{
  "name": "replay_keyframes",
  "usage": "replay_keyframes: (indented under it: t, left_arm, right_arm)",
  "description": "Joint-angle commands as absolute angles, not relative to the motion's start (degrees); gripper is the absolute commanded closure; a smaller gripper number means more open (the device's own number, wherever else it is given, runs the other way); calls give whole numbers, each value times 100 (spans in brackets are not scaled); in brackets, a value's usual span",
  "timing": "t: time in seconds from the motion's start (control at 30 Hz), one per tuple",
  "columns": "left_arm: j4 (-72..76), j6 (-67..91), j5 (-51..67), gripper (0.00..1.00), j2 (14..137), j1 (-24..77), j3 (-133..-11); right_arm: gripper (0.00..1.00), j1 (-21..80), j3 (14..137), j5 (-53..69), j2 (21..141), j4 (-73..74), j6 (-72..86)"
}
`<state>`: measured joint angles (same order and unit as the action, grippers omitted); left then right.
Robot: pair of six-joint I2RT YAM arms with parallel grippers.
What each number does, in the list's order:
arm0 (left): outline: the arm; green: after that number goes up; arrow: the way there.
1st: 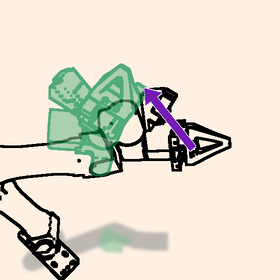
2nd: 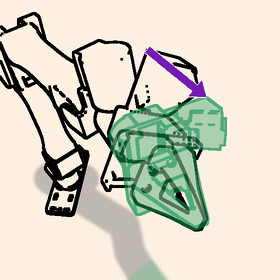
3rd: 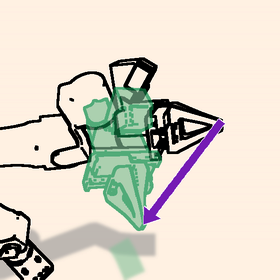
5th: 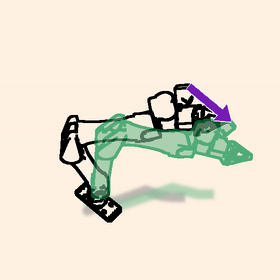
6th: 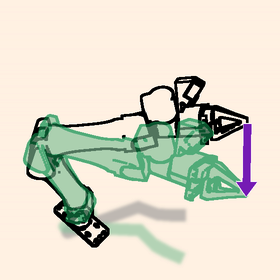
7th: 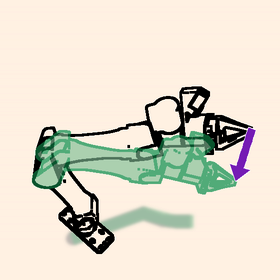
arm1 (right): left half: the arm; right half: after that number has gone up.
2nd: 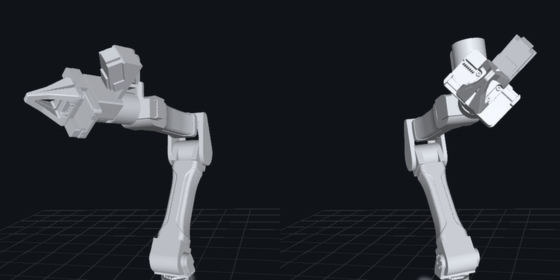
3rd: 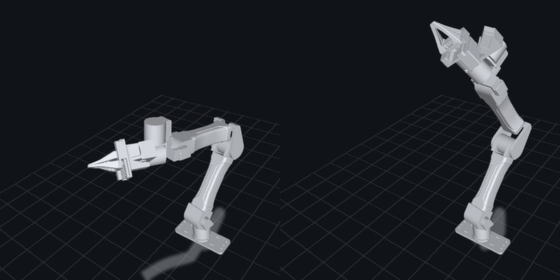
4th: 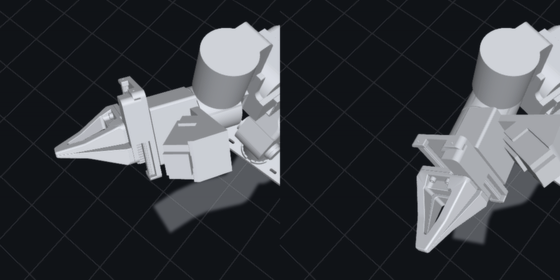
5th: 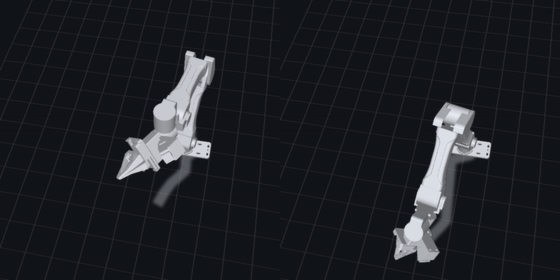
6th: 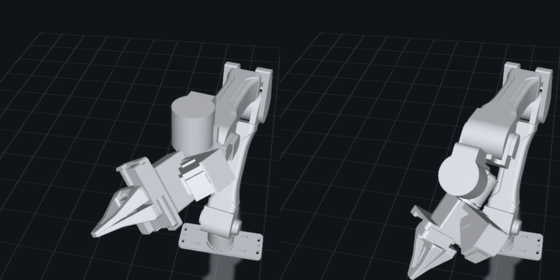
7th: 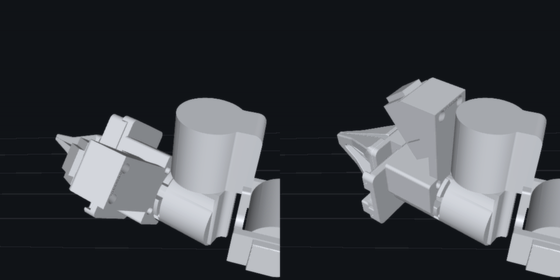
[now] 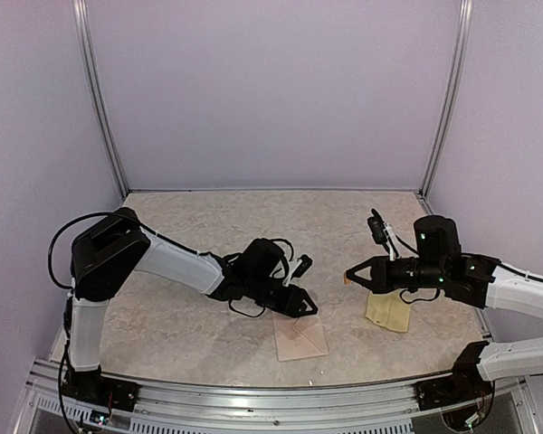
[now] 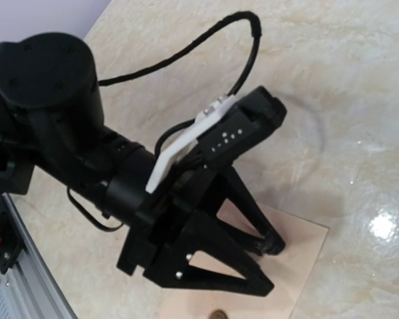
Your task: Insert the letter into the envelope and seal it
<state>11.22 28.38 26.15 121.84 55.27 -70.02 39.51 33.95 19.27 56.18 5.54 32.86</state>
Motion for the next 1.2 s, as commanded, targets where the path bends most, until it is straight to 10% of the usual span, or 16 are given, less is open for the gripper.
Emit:
replay_keyframes:
  t: [0.0, 1.17]
  left_arm:
    - [1046, 2640, 2382, 57, 12101, 5498, -6607]
    - [521, 4570, 395, 62, 8661, 6542, -3224]
  right_arm:
    - [100, 3919, 3318, 2004, 5556, 535, 3286]
    - [100, 5632, 3671, 2061, 6745, 37, 3004]
